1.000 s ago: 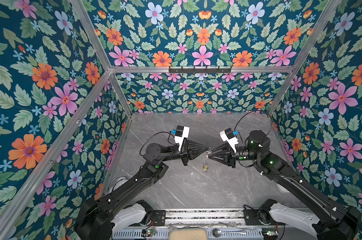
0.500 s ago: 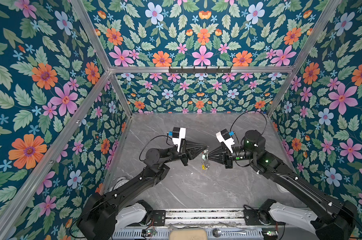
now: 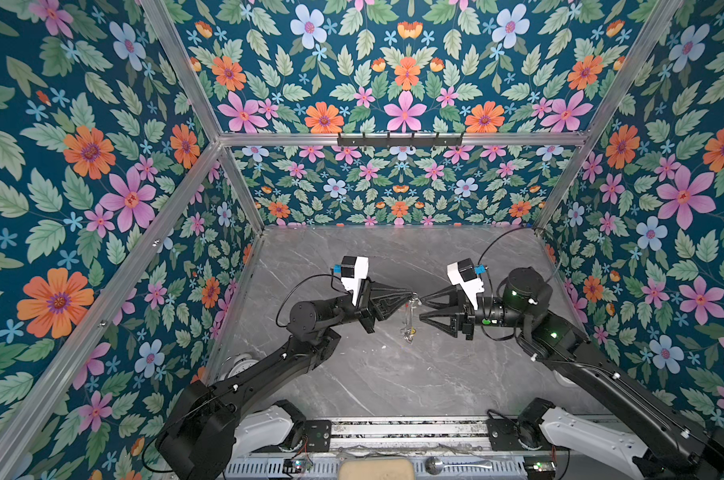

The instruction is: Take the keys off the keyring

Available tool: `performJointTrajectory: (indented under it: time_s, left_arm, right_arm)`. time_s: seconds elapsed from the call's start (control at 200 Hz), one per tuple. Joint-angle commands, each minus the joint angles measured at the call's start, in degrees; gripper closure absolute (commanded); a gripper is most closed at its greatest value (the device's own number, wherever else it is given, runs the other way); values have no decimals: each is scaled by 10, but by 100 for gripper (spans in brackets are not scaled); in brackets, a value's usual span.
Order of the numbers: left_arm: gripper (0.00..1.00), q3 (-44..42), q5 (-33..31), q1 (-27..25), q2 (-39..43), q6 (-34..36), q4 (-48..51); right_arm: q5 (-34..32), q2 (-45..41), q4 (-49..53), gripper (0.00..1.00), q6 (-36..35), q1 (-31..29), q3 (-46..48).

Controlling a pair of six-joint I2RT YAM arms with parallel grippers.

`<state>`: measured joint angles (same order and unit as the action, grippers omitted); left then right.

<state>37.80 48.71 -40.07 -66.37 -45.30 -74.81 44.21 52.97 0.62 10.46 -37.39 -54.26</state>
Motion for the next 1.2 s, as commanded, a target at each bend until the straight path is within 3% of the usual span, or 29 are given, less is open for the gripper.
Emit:
performJointTrajectory:
  time_s: [0.0, 0.16, 0.45, 0.585, 0.825, 1.195]
  left_arm:
    - [100, -5, -31, 1, 9, 30, 8]
    - [100, -14, -74, 1, 20, 52, 34]
    - [100, -28, -109, 1, 37, 66, 47]
    - [100, -29, -109, 0, 41, 66, 50]
    - [100, -32, -113, 1, 44, 68, 52]
    - [100, -32, -107, 1, 32, 60, 39]
  right_arm:
    - [-95, -36, -17, 47, -14, 0, 10]
    - [-144, -47, -97, 40, 13, 0, 14]
    - [-8, 58, -210, 41, 124, -1, -16]
    - [18, 80, -245, 48, 154, 0, -11]
    - [33, 98, -234, 70, 161, -2, -19]
    - [37, 108, -220, 87, 160, -4, -23]
